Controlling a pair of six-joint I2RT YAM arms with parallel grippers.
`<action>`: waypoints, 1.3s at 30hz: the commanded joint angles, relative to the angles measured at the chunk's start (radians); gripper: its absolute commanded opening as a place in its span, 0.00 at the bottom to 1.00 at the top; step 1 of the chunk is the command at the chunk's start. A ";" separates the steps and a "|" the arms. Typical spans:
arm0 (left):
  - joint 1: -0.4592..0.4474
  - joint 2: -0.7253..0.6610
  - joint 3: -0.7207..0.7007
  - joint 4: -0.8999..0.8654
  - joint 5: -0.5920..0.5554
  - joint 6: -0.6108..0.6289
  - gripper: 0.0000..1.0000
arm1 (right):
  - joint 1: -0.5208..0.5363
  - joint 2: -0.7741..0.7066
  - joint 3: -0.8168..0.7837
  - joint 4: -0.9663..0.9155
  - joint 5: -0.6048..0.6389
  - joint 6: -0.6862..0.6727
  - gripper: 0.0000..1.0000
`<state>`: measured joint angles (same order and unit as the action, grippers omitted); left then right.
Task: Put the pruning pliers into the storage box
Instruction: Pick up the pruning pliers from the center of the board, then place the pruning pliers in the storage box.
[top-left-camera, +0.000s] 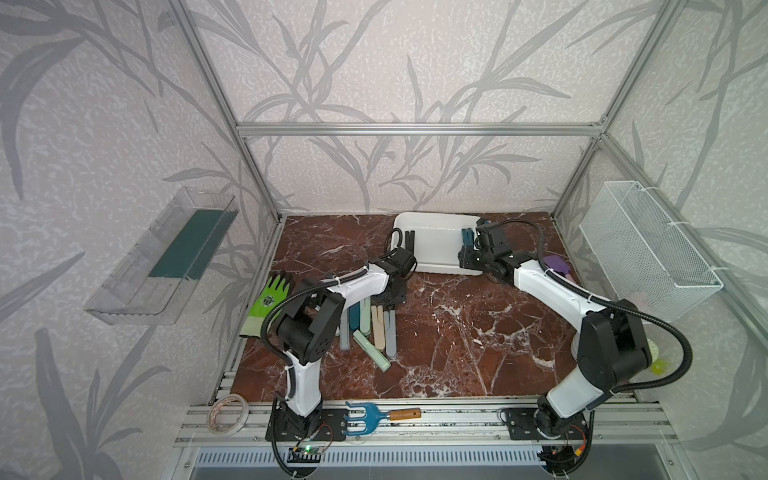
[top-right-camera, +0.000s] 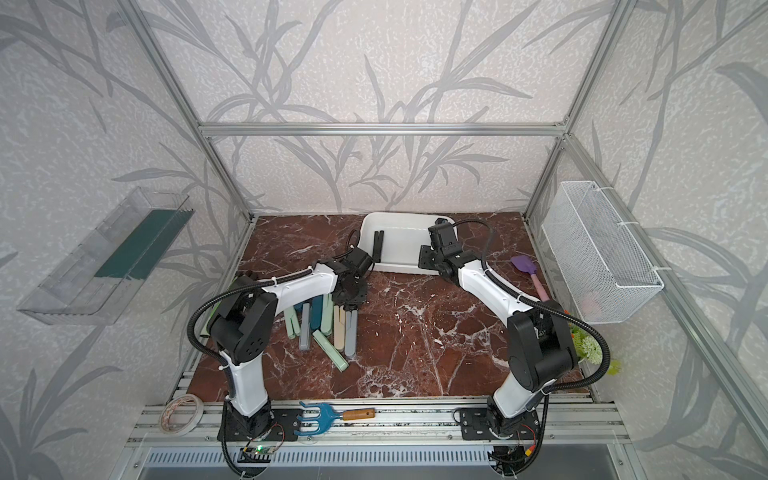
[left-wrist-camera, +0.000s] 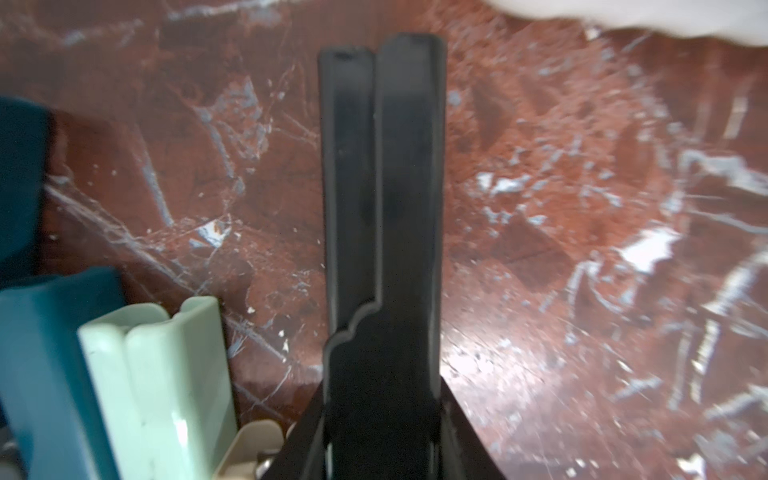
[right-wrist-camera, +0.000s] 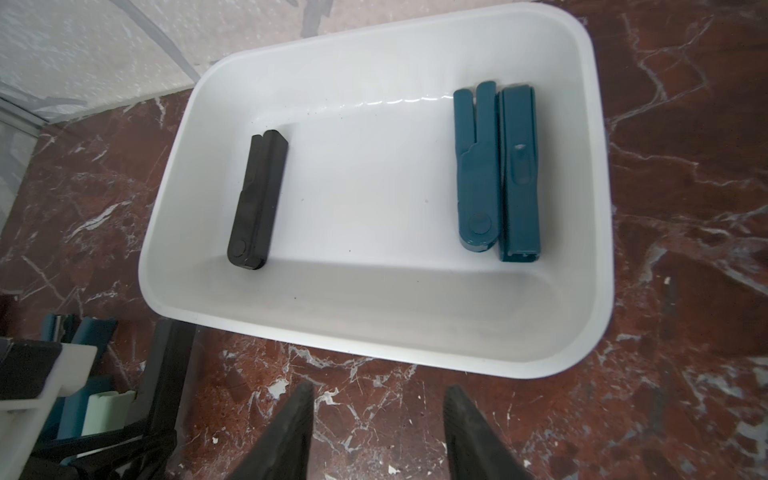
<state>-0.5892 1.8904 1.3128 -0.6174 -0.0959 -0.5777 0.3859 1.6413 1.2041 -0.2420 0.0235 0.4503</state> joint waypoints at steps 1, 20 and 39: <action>0.001 -0.088 0.033 -0.012 0.042 0.039 0.36 | -0.011 -0.010 -0.028 0.070 -0.103 0.044 0.52; 0.001 -0.243 0.062 0.124 0.341 0.204 0.37 | 0.131 0.035 -0.091 0.433 -0.435 0.358 0.61; -0.006 -0.211 0.067 0.208 0.392 0.197 0.37 | 0.156 0.137 -0.056 0.496 -0.467 0.474 0.32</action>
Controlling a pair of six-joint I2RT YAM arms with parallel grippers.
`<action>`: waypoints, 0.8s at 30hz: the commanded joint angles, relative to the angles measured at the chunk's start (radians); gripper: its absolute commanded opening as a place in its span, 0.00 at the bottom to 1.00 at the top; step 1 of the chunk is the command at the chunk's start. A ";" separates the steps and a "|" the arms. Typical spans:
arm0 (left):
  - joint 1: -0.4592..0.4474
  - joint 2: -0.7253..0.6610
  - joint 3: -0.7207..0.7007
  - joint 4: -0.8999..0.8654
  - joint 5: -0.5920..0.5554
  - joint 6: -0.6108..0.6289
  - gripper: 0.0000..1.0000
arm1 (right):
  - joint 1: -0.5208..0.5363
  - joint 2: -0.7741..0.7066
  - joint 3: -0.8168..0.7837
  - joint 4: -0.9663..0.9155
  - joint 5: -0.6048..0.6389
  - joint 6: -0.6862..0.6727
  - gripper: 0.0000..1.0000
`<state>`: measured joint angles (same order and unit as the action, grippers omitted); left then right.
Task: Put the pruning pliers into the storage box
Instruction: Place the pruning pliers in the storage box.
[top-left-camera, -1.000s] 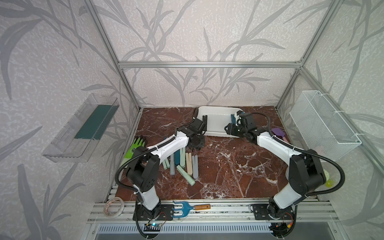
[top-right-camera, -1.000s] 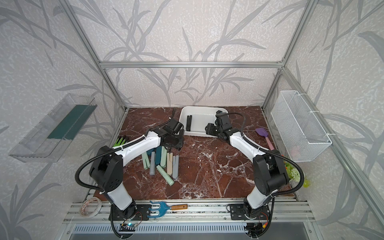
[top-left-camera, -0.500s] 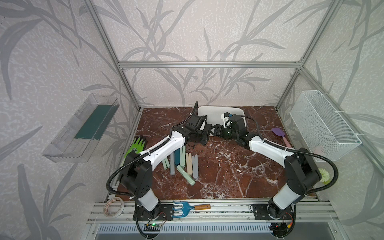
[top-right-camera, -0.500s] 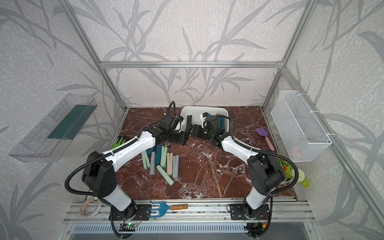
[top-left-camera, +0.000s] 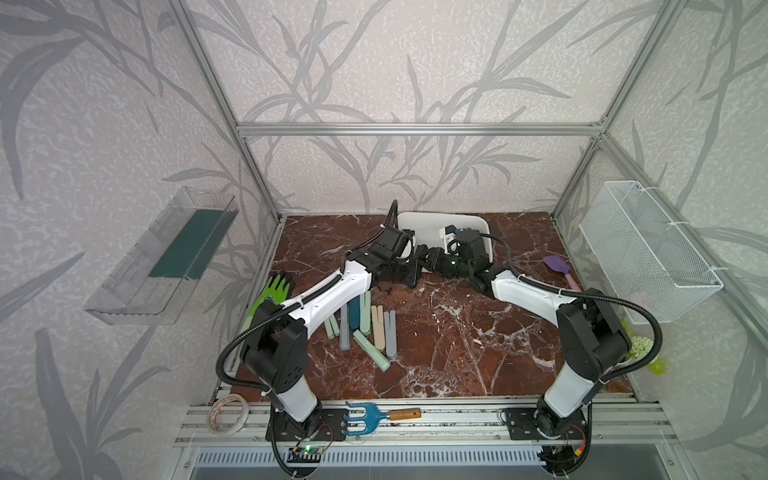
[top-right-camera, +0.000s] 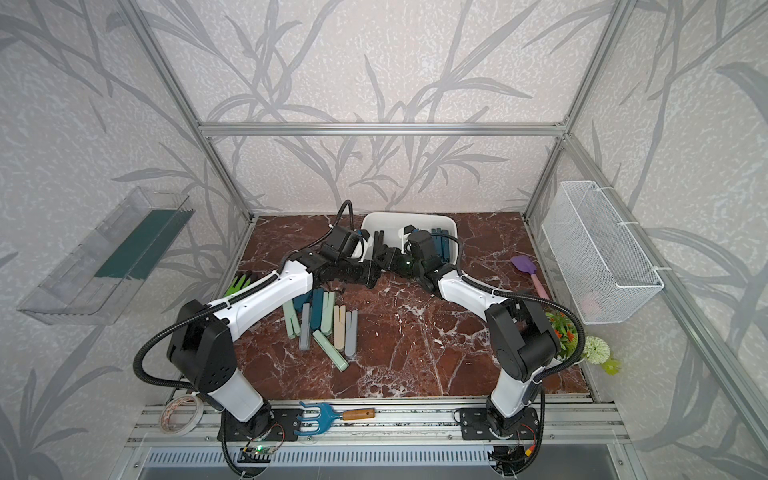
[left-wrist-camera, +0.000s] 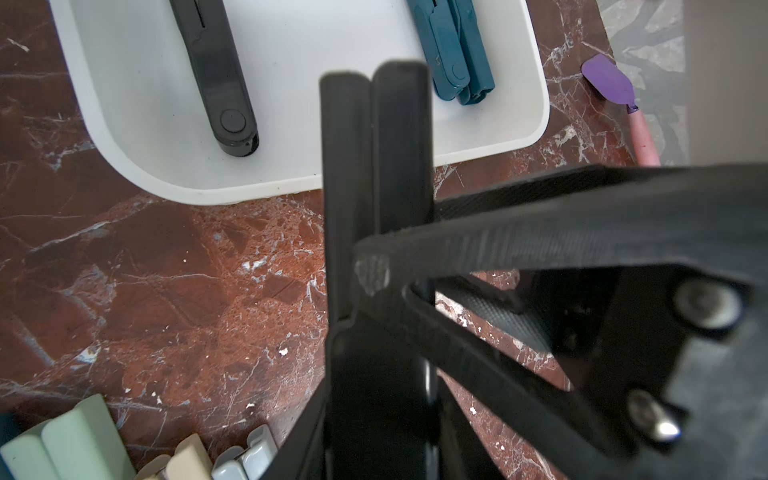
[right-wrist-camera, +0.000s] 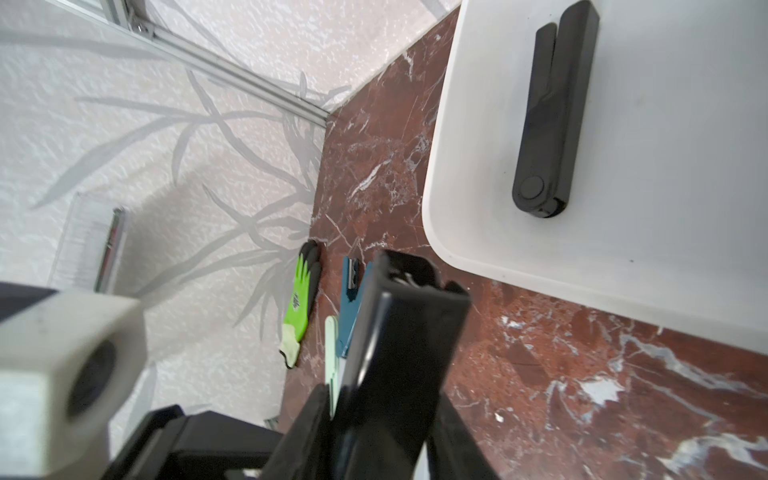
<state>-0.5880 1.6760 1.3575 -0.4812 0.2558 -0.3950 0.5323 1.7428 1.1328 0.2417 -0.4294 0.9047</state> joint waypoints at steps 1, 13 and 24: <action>-0.008 0.008 0.023 0.073 0.042 0.015 0.37 | 0.009 0.041 0.015 0.018 -0.017 0.027 0.29; -0.008 0.082 0.089 0.104 0.001 0.039 0.44 | -0.010 0.068 0.110 -0.098 0.071 -0.062 0.04; 0.022 0.335 0.373 0.136 0.040 0.064 0.53 | -0.094 0.166 0.284 -0.168 0.140 -0.152 0.00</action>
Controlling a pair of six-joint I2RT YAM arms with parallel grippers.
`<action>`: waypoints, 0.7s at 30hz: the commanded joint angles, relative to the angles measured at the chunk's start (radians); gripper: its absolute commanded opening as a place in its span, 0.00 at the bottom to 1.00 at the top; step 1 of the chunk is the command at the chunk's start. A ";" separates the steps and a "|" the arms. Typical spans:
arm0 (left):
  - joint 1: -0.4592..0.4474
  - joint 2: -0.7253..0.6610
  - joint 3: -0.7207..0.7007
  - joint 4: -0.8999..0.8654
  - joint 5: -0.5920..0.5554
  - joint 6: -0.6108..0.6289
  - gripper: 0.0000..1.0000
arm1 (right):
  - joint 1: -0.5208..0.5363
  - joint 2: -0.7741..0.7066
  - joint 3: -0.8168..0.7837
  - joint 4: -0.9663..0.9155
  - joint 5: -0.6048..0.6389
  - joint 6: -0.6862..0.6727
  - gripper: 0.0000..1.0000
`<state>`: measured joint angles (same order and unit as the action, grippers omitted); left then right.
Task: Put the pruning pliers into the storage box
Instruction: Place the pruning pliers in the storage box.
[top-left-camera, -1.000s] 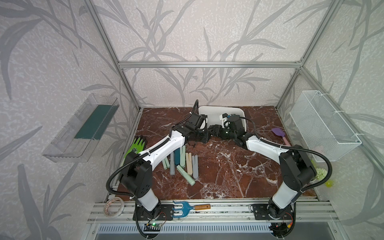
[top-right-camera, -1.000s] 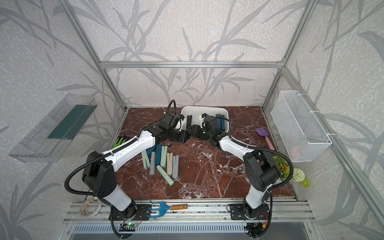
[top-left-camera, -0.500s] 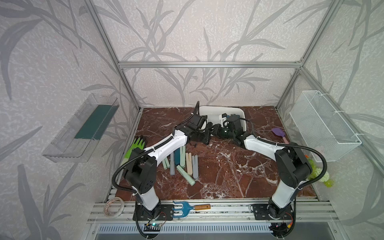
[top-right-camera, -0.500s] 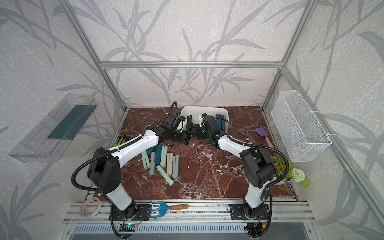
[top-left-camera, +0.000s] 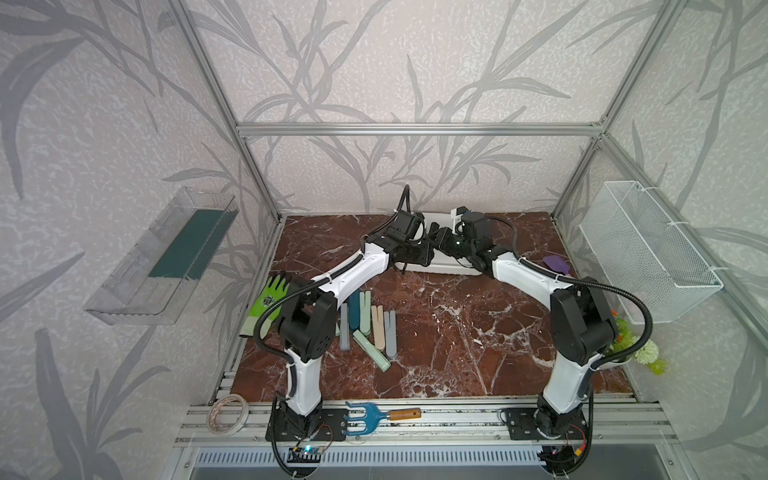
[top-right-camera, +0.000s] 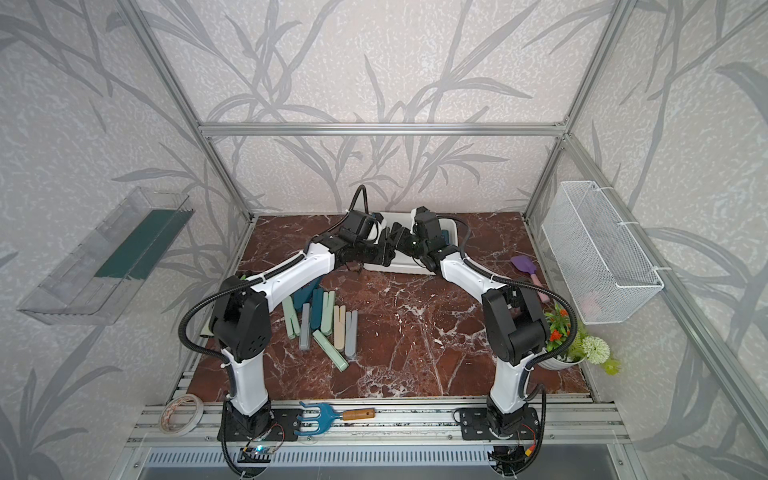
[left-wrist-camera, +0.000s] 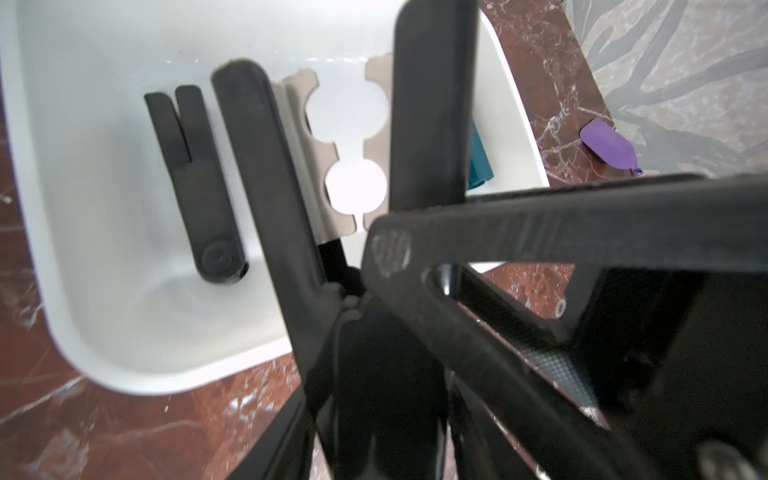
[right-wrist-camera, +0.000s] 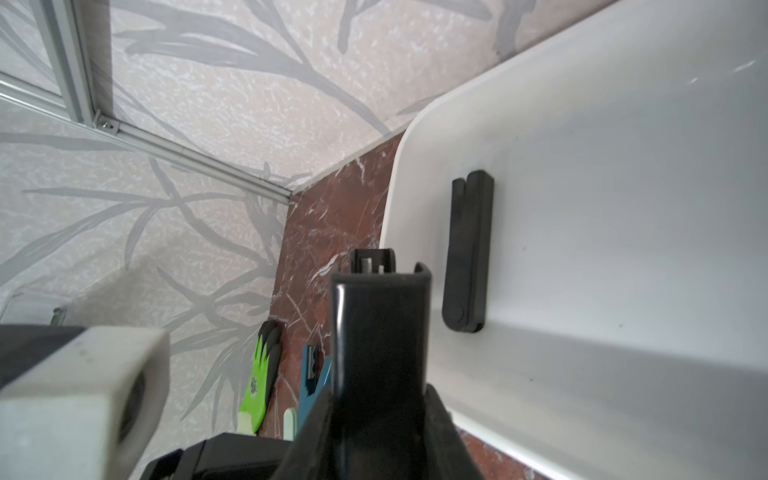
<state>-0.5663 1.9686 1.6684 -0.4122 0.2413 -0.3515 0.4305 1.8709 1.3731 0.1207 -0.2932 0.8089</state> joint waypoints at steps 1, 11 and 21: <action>0.006 0.064 0.085 0.063 0.057 0.020 0.55 | -0.004 0.053 0.062 -0.056 0.004 -0.061 0.00; 0.048 0.150 0.162 0.058 0.067 0.020 0.61 | -0.056 0.160 0.130 -0.056 -0.016 -0.091 0.00; 0.079 0.210 0.239 0.037 0.058 0.004 0.62 | -0.091 0.247 0.168 -0.014 -0.036 -0.079 0.00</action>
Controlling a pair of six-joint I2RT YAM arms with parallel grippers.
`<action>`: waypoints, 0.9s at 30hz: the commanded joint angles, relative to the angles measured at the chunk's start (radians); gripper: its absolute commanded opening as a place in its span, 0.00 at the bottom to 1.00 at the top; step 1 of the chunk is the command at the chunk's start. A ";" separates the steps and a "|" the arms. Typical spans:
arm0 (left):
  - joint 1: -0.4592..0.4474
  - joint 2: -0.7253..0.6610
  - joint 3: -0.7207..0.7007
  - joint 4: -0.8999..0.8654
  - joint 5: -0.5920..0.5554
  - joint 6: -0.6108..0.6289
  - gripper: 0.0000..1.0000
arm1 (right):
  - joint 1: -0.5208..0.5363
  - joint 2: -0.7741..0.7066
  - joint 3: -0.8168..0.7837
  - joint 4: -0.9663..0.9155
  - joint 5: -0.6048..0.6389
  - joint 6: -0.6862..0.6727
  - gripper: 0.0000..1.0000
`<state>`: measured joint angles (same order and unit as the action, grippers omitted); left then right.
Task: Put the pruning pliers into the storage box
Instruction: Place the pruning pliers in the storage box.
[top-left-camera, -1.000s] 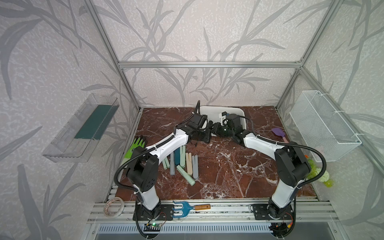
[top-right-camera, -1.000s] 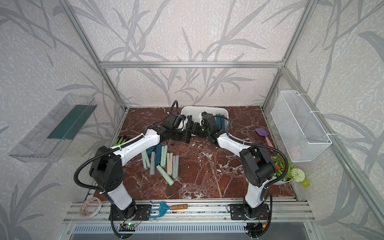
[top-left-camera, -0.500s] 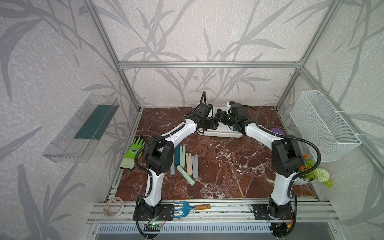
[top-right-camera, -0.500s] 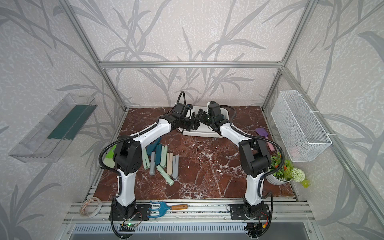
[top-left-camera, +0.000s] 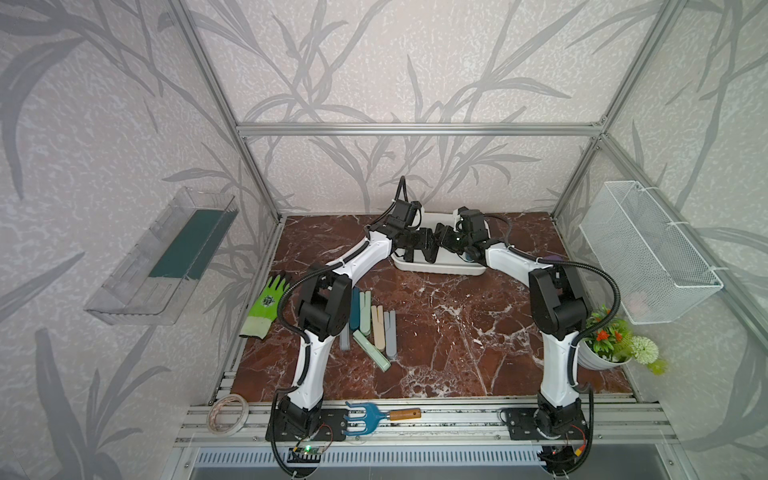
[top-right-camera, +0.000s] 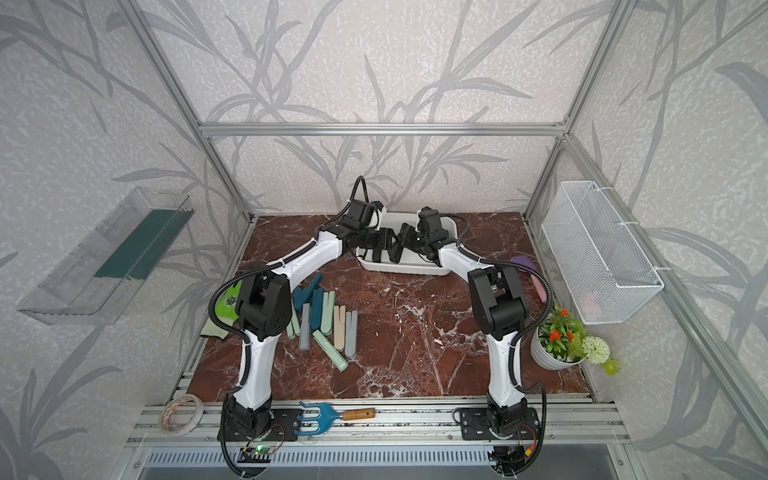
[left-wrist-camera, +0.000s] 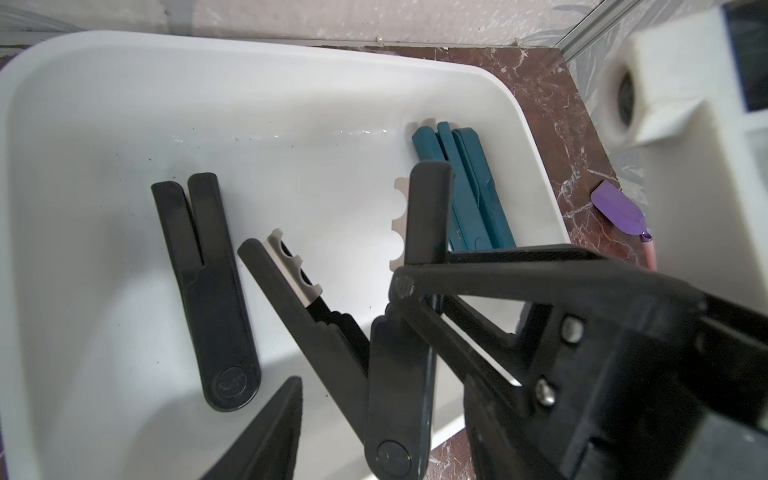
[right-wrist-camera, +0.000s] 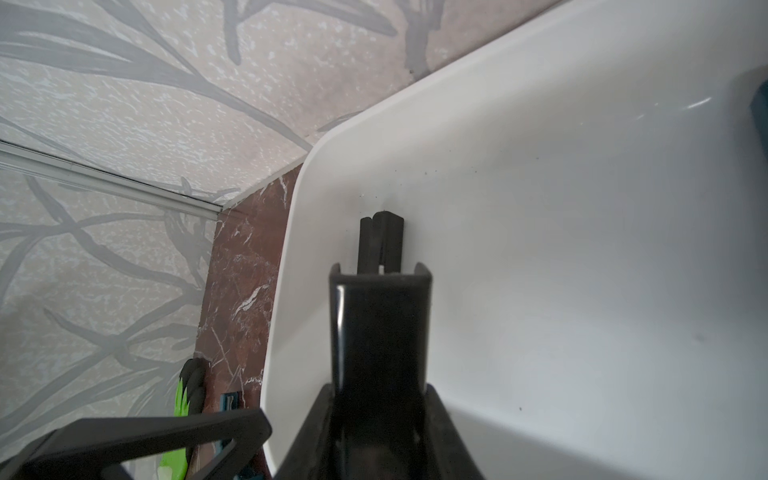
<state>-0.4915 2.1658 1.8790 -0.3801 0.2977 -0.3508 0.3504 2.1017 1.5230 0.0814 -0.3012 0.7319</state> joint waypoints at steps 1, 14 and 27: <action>0.010 0.012 0.032 0.000 -0.006 -0.002 0.62 | -0.021 0.014 0.006 0.047 -0.034 0.011 0.00; 0.081 0.018 0.072 -0.054 0.003 -0.147 0.64 | -0.062 -0.038 -0.019 0.129 -0.114 0.029 0.03; 0.089 0.037 0.106 -0.075 0.031 -0.171 0.65 | -0.056 0.048 0.054 0.135 -0.135 0.056 0.08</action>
<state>-0.3996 2.1761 1.9480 -0.4412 0.3099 -0.5011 0.2897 2.1353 1.5322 0.2245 -0.4385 0.8139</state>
